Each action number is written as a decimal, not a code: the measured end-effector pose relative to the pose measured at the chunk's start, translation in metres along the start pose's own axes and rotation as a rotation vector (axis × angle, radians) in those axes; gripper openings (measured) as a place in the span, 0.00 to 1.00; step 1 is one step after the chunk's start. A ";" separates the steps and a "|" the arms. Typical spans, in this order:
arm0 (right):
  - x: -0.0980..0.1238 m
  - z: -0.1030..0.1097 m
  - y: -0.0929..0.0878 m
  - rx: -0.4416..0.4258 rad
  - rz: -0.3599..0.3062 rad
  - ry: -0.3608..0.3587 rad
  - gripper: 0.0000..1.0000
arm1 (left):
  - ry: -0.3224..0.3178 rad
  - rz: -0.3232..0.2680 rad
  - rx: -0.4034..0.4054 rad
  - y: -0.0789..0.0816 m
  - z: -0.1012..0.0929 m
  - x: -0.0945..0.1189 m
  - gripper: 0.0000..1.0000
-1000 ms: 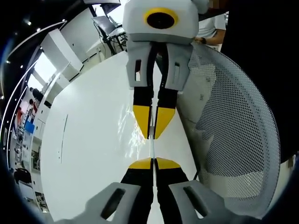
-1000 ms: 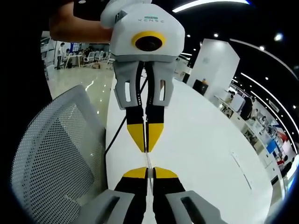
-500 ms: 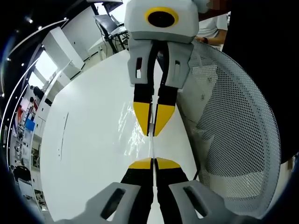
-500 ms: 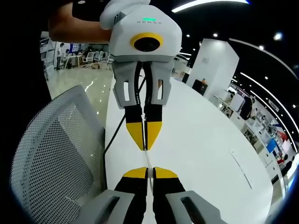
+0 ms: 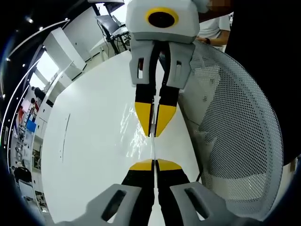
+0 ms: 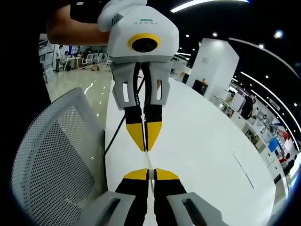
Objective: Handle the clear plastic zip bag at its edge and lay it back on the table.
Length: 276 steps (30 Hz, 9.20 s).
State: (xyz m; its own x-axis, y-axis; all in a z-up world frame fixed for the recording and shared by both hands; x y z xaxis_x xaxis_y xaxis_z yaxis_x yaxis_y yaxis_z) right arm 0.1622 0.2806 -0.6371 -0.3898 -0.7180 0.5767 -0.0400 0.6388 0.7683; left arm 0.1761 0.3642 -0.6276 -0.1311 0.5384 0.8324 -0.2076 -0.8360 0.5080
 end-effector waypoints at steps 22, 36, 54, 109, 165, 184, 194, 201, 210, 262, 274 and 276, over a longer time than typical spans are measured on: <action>0.000 -0.001 -0.002 -0.011 0.003 0.004 0.00 | -0.007 -0.002 0.007 -0.002 0.001 -0.001 0.00; 0.000 -0.002 -0.002 -0.022 0.002 0.006 0.00 | -0.006 -0.002 0.016 -0.004 0.001 0.000 0.00; 0.003 -0.005 -0.003 -0.020 0.001 0.006 0.00 | 0.011 -0.007 0.023 -0.006 0.003 0.005 0.00; -0.001 0.000 0.004 0.015 -0.001 0.022 0.00 | -0.023 -0.011 -0.048 0.002 0.005 -0.010 0.00; -0.001 0.002 0.005 0.004 -0.014 0.023 0.00 | -0.022 -0.010 -0.023 -0.006 0.002 -0.005 0.00; 0.000 0.001 0.003 -0.004 -0.013 0.020 0.00 | -0.018 -0.010 -0.016 -0.008 0.003 -0.004 0.00; 0.002 0.000 0.002 -0.006 -0.007 0.019 0.00 | -0.018 -0.009 -0.014 -0.010 0.003 -0.003 0.00; 0.003 0.000 0.001 -0.005 -0.003 0.016 0.00 | -0.015 -0.004 -0.013 -0.012 0.003 -0.002 0.00; 0.005 0.000 0.001 -0.011 -0.007 0.011 0.00 | -0.014 -0.007 -0.016 -0.011 0.004 -0.001 0.00; 0.008 -0.002 -0.002 -0.034 -0.004 -0.002 0.00 | -0.014 -0.015 0.007 -0.017 0.006 0.001 0.00; 0.010 -0.003 -0.001 -0.034 -0.009 -0.004 0.00 | -0.008 -0.016 0.012 -0.019 0.006 0.003 0.00; 0.010 -0.003 -0.001 -0.038 -0.012 -0.005 0.00 | -0.007 -0.016 0.010 -0.019 0.007 0.003 0.00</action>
State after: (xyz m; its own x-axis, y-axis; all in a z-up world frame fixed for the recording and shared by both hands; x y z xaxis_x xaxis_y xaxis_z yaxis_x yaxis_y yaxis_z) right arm 0.1611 0.2719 -0.6311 -0.3938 -0.7240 0.5664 -0.0098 0.6194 0.7850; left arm 0.1859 0.3810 -0.6330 -0.1211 0.5513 0.8255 -0.1999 -0.8281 0.5237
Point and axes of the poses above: the point that each gripper's makers call its tool centre point, and the gripper's own axes: x roughly backward along the fingers, z roughly to its left, y roughly out of its top, the point moved 5 cm from there along x, roughly backward along the fingers, and after that the axes turned 2 degrees about -y, right-handed, at the moved point
